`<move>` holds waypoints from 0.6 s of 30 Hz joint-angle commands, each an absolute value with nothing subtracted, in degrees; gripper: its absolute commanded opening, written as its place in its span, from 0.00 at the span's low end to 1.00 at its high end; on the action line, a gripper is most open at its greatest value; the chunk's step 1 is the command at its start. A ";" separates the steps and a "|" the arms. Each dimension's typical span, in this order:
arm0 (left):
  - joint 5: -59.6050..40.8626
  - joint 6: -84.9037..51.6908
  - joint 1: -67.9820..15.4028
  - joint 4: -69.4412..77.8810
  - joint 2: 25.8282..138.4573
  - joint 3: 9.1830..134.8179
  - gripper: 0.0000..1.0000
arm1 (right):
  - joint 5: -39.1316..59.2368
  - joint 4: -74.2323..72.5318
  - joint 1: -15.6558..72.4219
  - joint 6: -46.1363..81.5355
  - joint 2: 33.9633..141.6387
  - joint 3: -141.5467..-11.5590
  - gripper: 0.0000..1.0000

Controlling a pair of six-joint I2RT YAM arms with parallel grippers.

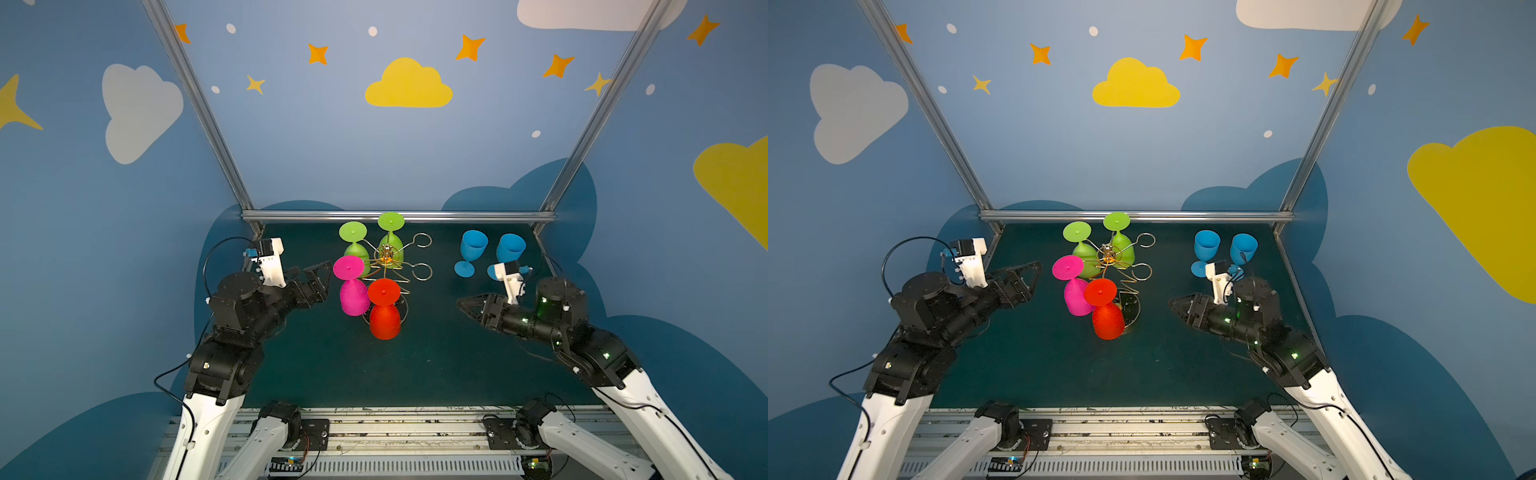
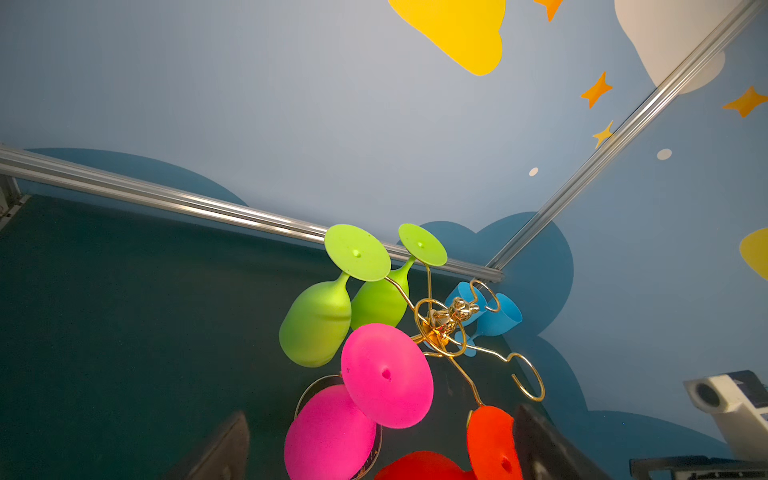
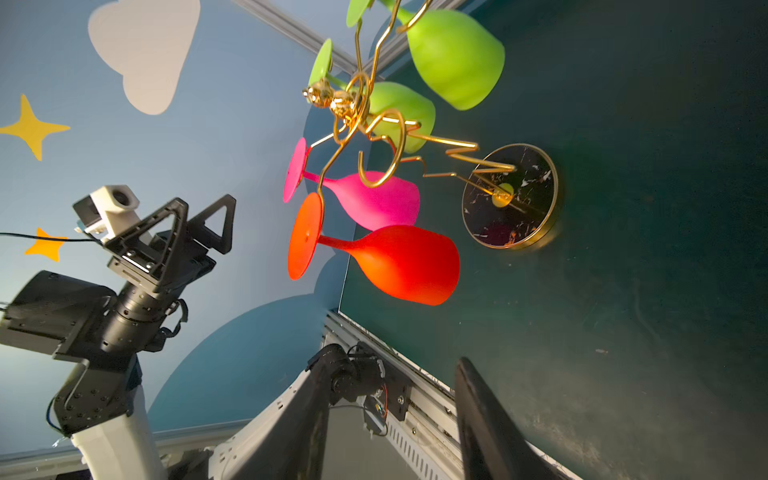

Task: Take the wine glass off the wine glass rack
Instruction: 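Raise the right gripper and move it back toward the rack, then move the right gripper to the red glass foot and close it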

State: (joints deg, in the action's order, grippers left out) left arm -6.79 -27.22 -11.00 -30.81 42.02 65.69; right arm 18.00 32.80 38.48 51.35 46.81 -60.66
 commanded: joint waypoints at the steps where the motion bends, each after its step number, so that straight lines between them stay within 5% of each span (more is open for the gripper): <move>1: -5.67 -26.44 -10.81 -29.62 40.29 64.72 0.98 | 11.32 22.64 44.44 54.85 49.86 -60.14 0.49; 18: -4.48 -24.76 -10.72 -32.21 36.10 63.60 0.98 | 7.79 6.20 54.48 59.59 64.91 -64.04 0.49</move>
